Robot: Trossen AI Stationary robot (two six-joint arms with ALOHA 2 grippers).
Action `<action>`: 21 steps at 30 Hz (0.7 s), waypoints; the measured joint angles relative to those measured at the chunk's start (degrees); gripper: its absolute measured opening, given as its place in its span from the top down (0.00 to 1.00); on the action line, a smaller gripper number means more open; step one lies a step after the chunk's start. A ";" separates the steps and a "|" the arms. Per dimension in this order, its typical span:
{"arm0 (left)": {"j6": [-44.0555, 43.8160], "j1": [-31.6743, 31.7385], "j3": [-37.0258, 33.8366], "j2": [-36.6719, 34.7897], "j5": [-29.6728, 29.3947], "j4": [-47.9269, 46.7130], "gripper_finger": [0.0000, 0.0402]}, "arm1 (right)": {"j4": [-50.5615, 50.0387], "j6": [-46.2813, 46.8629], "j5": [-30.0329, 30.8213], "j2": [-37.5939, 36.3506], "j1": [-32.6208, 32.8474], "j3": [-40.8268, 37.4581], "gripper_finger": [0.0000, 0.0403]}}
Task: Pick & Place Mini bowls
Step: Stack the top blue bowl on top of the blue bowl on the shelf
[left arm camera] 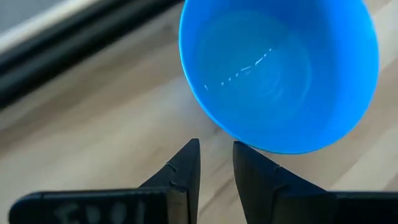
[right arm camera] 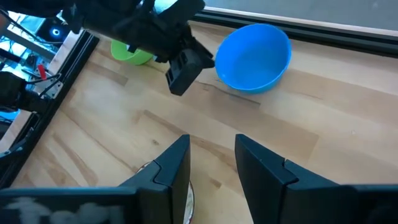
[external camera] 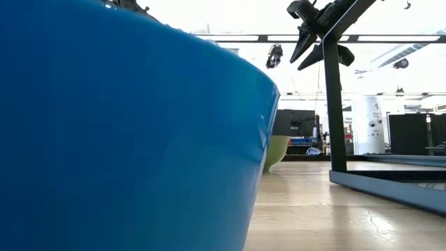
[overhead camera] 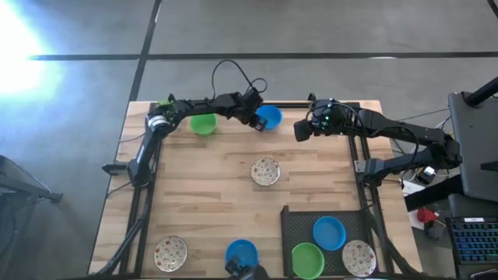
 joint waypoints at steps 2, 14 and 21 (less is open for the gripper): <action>1.01 -0.04 0.06 0.00 -0.04 1.83 0.78 | 0.02 -0.02 0.01 -0.02 0.00 0.00 0.70; 4.25 -0.06 1.22 -0.02 -2.87 -2.22 0.78 | 0.09 -0.02 -0.01 -0.02 0.00 0.00 0.70; 3.33 0.00 1.03 -0.05 -10.26 -0.11 0.78 | 0.11 -0.02 -0.02 -0.02 0.00 0.00 0.69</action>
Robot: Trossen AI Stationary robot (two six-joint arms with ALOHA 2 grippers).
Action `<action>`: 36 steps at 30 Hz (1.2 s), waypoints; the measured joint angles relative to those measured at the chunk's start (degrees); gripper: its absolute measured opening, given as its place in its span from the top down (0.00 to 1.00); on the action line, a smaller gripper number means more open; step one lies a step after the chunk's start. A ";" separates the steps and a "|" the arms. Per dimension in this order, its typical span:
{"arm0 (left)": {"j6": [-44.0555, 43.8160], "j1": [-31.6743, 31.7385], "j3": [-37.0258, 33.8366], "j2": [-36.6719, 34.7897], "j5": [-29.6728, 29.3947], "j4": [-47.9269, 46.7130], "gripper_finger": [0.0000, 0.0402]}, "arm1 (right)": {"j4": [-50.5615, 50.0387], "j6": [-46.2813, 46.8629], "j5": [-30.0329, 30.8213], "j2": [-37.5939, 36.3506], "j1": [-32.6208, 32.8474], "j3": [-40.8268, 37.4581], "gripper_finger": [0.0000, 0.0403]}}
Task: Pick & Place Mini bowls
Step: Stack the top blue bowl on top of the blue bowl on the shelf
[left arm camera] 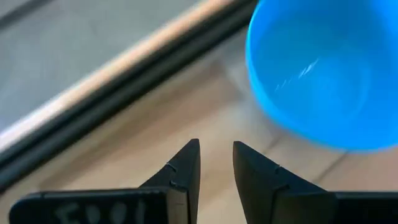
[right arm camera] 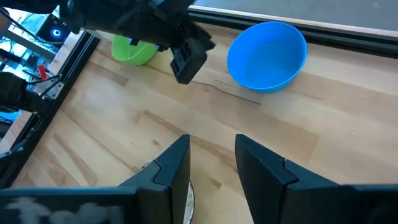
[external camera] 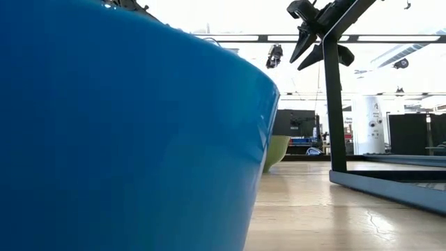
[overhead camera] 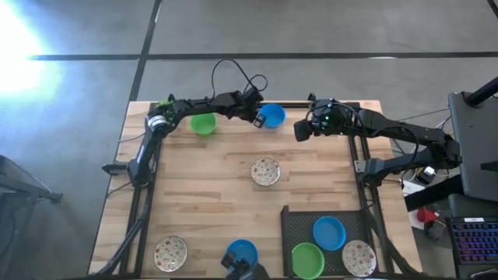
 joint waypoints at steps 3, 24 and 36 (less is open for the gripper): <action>-0.52 -0.02 -0.28 0.16 -0.17 3.44 0.78 | 0.00 0.00 -0.01 0.00 0.00 0.00 0.70; -0.64 -1.32 -0.31 2.39 8.78 14.08 0.78 | 0.09 0.00 -0.02 0.00 0.00 0.00 0.69; 5.34 -2.01 -0.39 -8.13 4.45 -1.02 0.78 | 0.25 0.04 4.48 0.06 -0.63 -1.06 0.69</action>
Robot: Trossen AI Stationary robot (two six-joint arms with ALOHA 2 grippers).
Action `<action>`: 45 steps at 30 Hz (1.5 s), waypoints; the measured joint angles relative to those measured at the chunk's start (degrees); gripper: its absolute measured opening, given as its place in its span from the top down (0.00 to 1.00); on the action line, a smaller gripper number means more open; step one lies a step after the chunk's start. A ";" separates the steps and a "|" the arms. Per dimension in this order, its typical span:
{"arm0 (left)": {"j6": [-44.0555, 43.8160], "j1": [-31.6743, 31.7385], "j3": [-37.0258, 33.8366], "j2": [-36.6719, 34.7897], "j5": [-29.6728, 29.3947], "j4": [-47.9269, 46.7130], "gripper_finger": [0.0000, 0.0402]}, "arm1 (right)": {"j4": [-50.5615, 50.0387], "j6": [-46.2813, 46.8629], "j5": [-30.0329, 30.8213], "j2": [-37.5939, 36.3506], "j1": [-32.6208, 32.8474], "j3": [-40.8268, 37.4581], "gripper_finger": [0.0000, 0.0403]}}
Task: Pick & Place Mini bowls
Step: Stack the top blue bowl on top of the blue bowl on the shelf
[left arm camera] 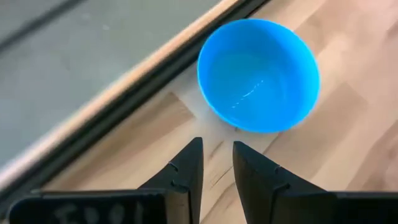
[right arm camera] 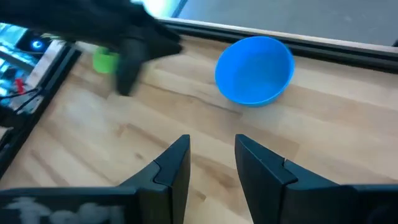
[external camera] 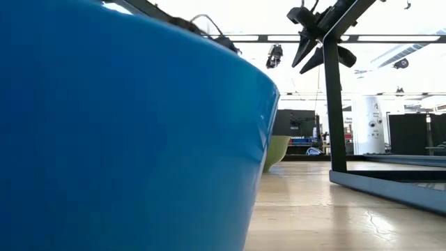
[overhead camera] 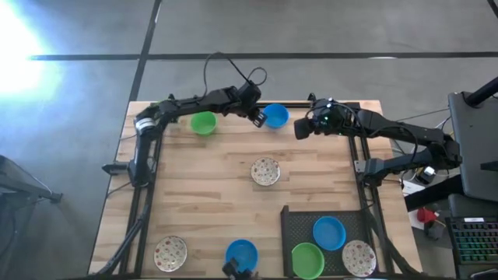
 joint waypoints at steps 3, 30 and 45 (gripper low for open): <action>2.36 -1.24 0.00 -4.23 -2.70 -1.92 0.78 | 0.10 1.75 -0.01 0.37 -1.66 -1.31 0.70; 3.20 -14.10 0.00 -22.76 -17.18 -9.52 0.78 | 4.88 -6.43 -23.90 22.14 -23.44 0.03 0.69; 0.29 -13.93 0.00 -22.76 -17.18 -13.05 0.78 | 8.07 -24.87 -29.01 22.11 -23.29 1.23 0.71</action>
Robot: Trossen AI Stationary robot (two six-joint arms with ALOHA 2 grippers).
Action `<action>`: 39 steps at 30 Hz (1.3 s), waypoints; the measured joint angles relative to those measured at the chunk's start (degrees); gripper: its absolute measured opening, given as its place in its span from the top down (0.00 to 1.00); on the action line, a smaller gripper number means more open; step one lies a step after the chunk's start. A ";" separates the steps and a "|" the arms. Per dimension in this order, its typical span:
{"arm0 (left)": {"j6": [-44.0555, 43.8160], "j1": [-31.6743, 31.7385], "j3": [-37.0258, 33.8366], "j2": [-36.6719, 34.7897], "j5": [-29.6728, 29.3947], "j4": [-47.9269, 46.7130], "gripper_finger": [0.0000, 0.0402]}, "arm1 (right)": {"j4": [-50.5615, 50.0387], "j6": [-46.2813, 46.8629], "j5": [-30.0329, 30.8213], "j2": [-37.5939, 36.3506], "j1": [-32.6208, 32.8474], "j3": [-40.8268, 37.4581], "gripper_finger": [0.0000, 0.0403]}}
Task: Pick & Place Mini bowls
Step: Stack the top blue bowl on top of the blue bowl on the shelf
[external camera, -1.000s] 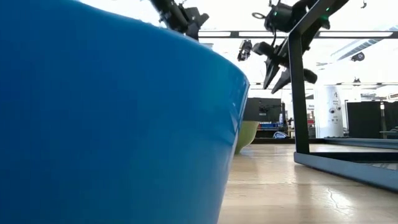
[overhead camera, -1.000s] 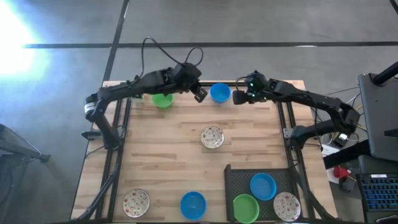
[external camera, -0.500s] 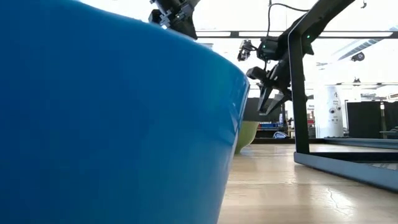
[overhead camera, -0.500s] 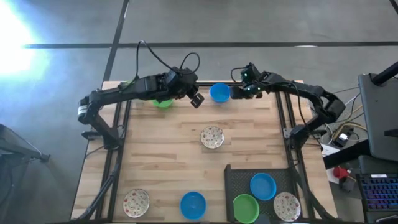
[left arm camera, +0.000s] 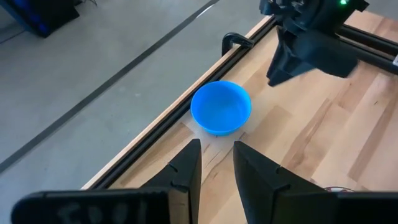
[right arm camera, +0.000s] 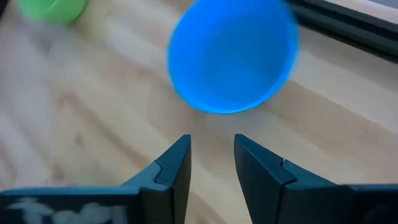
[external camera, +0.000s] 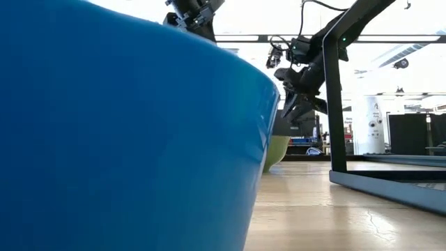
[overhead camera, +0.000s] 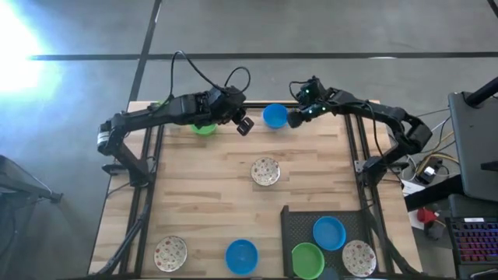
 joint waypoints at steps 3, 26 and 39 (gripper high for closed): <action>-0.59 0.00 0.00 0.00 0.00 0.00 0.78 | -0.33 -10.20 -5.30 0.00 0.05 0.00 0.71; 10.41 0.18 0.00 -0.12 -2.97 -1.44 0.78 | 4.61 -61.12 -0.93 5.84 4.89 -1.94 0.78; 10.81 0.39 0.02 -0.17 -2.66 -2.13 0.78 | 8.22 -64.45 2.64 10.07 4.88 -1.75 0.82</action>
